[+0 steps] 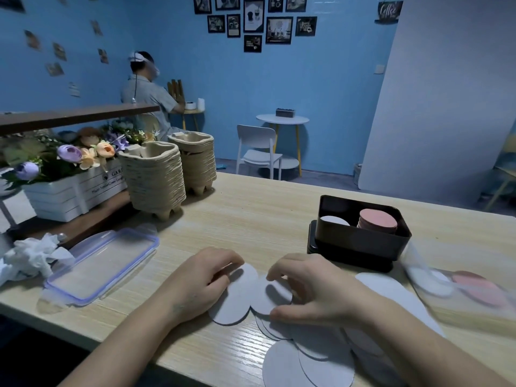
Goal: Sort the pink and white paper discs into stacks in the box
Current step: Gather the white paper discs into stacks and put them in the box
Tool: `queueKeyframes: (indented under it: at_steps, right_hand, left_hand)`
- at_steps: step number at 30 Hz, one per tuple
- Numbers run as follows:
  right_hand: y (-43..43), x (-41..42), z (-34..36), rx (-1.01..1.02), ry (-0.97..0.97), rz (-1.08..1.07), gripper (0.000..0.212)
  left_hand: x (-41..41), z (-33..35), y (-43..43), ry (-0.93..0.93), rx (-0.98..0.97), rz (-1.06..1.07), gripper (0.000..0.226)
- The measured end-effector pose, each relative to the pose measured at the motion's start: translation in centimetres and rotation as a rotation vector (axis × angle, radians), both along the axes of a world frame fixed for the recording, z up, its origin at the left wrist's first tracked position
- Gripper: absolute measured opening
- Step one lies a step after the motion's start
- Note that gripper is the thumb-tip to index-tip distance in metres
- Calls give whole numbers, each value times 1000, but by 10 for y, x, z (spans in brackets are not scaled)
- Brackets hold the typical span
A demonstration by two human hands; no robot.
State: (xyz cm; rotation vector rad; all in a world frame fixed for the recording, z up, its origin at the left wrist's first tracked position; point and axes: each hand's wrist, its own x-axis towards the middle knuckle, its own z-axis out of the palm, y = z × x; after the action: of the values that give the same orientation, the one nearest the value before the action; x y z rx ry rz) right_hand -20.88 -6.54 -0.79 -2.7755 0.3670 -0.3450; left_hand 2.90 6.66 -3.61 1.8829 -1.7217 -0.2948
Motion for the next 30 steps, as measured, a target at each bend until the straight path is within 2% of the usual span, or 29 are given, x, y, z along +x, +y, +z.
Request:
queueKeyframes:
  at_steps: [6, 10, 13, 17, 19, 24, 30]
  right_hand:
    - [-17, -10, -3, 17, -35, -100, 48]
    - [-24, -13, -7, 53, -52, -142, 51]
    - [-27, -16, -9, 82, -76, -168, 51]
    - [-25, -16, -11, 89, -76, -158, 51]
    - [-24, -15, -11, 92, -69, -151, 52]
    - [-21, -15, -10, 97, -75, -141, 52]
    - [-21, -14, -12, 86, -64, -138, 49]
  left_hand:
    - [1, 1, -5, 4, 33, 3, 51]
    - [1, 1, -5, -39, 4, -34, 35]
    - [2, -1, 1, -99, -7, -74, 46]
    - [8, -3, 12, -129, 79, -139, 75]
    - [9, -2, 15, -124, 118, -153, 81]
    - [8, 0, 14, -101, 75, -139, 67]
    - [2, -4, 6, -80, -94, -84, 44]
